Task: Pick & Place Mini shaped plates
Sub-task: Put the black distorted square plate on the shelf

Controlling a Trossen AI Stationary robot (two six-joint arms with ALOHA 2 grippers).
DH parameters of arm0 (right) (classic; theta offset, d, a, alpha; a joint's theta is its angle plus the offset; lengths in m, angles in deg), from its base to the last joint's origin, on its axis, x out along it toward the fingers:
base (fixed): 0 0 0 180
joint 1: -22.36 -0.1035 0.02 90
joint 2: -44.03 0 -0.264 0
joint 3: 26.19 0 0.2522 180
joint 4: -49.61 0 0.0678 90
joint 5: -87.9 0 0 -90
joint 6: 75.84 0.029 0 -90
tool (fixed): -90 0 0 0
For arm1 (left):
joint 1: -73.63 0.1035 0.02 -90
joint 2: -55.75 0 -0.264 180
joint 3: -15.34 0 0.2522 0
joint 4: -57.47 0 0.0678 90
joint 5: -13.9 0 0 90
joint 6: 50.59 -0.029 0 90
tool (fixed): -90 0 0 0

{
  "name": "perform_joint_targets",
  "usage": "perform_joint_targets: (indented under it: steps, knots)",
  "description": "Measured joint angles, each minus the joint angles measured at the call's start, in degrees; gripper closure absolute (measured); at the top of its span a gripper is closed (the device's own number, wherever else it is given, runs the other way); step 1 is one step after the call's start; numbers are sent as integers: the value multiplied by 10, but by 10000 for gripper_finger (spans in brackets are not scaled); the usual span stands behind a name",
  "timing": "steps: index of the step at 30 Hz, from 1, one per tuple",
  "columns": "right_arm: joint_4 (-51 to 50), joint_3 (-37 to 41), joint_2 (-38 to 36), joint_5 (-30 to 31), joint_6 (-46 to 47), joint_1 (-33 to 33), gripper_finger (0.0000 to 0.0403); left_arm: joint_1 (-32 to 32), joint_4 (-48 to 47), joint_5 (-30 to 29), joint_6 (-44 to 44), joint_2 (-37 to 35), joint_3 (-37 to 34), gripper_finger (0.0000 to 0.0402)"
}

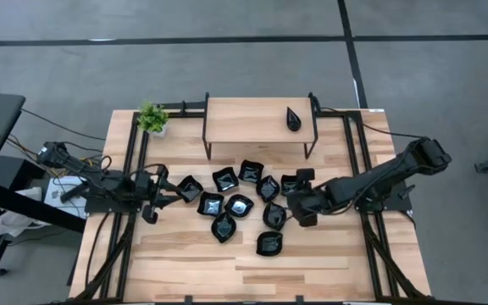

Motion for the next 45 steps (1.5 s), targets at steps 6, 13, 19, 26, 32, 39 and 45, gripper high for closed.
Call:
perform_joint_targets:
  steps: [6, 13, 19, 26, 32, 39, 45]
  knots:
    - [48, 64, -78, -16, 9, -1, 337, 0, 0, 0, 0, 17, 0, 289]
    - [104, 106, -114, -33, 36, -1, 337, 0, 0, 0, 2, 22, 0, 289]
    - [136, 107, -71, -46, 48, 0, 337, 0, 0, 0, 0, 22, 0, 289]
    - [125, 92, -38, -63, 78, -1, 318, 0, 4, 0, 0, 22, 0, 289]
    - [124, 85, -14, -58, 50, 13, 287, 0, 5, 0, 0, 22, 0, 289]
    - [123, 85, 37, -57, 37, 30, 268, 0, 8, 0, 0, 22, 0, 289]
    - [124, 85, 57, -57, 36, 35, 267, 0, 9, 0, 0, 22, 0, 289]
